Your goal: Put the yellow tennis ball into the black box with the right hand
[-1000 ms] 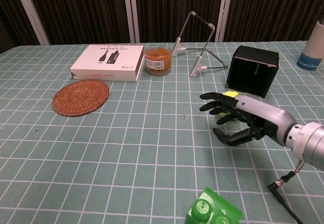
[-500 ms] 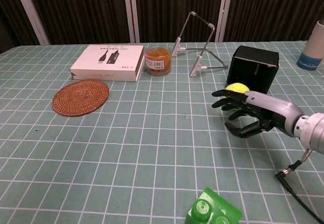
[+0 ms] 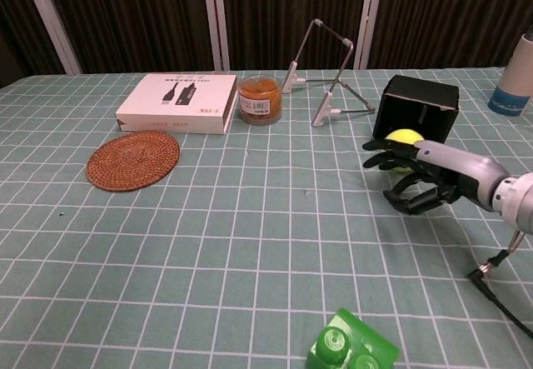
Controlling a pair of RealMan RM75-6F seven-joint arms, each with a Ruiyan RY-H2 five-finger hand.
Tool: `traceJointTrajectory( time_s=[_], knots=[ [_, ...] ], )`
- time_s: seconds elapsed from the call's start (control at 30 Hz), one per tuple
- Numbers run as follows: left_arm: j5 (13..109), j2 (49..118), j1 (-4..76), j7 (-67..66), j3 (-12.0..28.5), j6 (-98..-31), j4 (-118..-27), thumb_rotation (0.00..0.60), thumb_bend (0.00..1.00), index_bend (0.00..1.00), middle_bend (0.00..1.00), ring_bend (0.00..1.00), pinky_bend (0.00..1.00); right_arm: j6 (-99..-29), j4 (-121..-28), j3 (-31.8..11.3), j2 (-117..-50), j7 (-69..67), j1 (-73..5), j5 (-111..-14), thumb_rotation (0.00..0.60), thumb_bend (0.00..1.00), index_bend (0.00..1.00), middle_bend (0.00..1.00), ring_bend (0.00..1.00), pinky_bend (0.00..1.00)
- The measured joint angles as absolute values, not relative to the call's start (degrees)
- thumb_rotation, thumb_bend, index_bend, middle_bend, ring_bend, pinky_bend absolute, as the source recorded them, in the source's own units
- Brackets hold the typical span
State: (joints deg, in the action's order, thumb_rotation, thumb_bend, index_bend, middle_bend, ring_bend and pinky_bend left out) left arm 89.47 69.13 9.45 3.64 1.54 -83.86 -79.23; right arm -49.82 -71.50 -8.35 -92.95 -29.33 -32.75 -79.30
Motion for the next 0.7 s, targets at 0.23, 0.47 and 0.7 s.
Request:
traceJointTrajectory(
  time_s=[0.23, 0.47, 0.7],
  knots=[
    [89.13, 69.48, 9.67, 3.41, 1.61, -83.42, -78.86, 0.600, 0.12, 0.00, 0.01, 0.04, 0.06, -48.81, -69.68, -8.63, -92.48, -29.46, -33.70, -78.86, 0.600, 0.57, 0.00, 0.14, 0.09, 0.15],
    [88.39, 69.91, 10.04, 3.16, 1.84, -82.45, -78.38, 0.600, 0.12, 0.00, 0.01, 0.04, 0.06, -47.16, -67.27, -9.26, -91.99, -30.66, -35.07, -78.34, 0.600, 0.57, 0.00, 0.14, 0.09, 0.15],
    [87.58, 70.20, 10.26, 2.86, 2.02, -81.73, -78.07, 0.600, 0.12, 0.00, 0.01, 0.04, 0.06, -46.26, -65.06, -9.93, -91.42, -31.75, -36.14, -77.93, 0.600, 0.57, 0.00, 0.14, 0.09, 0.15]
  ],
)
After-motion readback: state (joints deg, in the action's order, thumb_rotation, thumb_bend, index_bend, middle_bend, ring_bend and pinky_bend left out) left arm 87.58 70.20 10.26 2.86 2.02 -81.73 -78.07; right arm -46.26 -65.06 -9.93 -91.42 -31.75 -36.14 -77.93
